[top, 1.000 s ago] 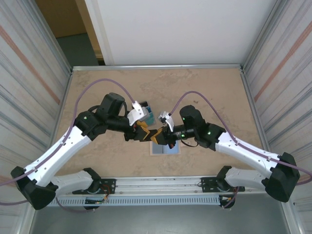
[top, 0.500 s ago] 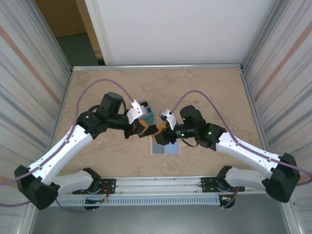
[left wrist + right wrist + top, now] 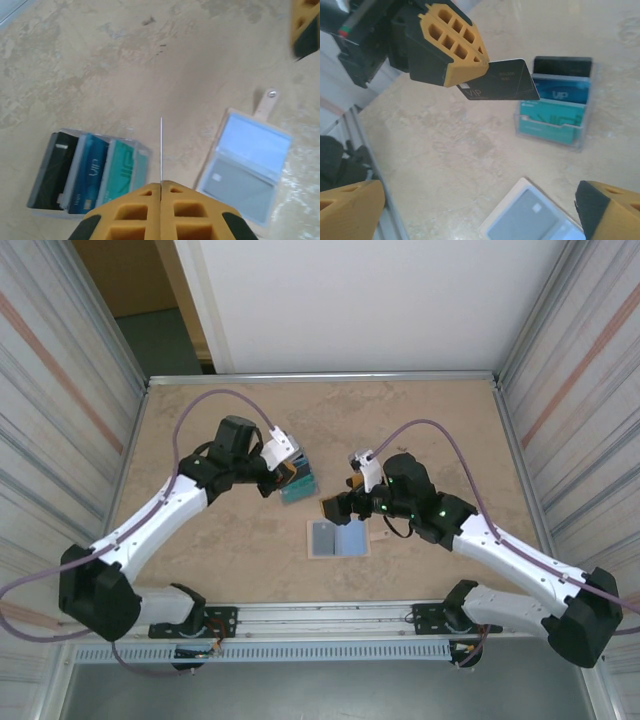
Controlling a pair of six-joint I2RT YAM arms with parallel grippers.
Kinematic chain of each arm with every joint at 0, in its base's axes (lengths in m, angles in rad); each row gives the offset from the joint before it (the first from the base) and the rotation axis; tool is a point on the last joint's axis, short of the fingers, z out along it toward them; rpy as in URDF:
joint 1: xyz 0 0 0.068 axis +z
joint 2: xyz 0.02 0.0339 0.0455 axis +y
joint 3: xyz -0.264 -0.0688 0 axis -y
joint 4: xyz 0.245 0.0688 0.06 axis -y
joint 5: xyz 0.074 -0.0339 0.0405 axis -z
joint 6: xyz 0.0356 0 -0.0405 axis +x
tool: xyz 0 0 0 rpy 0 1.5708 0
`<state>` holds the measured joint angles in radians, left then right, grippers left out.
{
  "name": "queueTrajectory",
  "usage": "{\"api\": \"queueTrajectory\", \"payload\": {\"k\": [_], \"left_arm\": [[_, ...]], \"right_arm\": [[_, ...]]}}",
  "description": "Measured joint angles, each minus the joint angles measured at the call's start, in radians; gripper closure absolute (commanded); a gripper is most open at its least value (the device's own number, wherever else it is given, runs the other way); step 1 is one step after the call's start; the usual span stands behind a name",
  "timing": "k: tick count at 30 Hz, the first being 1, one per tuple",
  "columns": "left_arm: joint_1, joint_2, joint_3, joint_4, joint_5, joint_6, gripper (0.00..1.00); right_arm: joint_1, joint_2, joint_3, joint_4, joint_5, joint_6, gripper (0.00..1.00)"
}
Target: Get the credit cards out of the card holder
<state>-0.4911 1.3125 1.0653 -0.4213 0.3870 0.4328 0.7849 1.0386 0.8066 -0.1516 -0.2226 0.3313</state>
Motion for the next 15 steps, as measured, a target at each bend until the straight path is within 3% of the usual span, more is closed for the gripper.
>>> {"api": "queueTrajectory", "payload": {"k": [10,15], "left_arm": [[0.122,0.197,0.054,0.134,0.039,0.143,1.0],[0.175,0.264,0.079,0.188,0.091,0.183,1.0]], "right_arm": [[0.0,-0.011,0.002,-0.113,0.288,0.103,0.01],[0.0,-0.01,0.003,-0.151,0.366,0.138,0.01]]}}
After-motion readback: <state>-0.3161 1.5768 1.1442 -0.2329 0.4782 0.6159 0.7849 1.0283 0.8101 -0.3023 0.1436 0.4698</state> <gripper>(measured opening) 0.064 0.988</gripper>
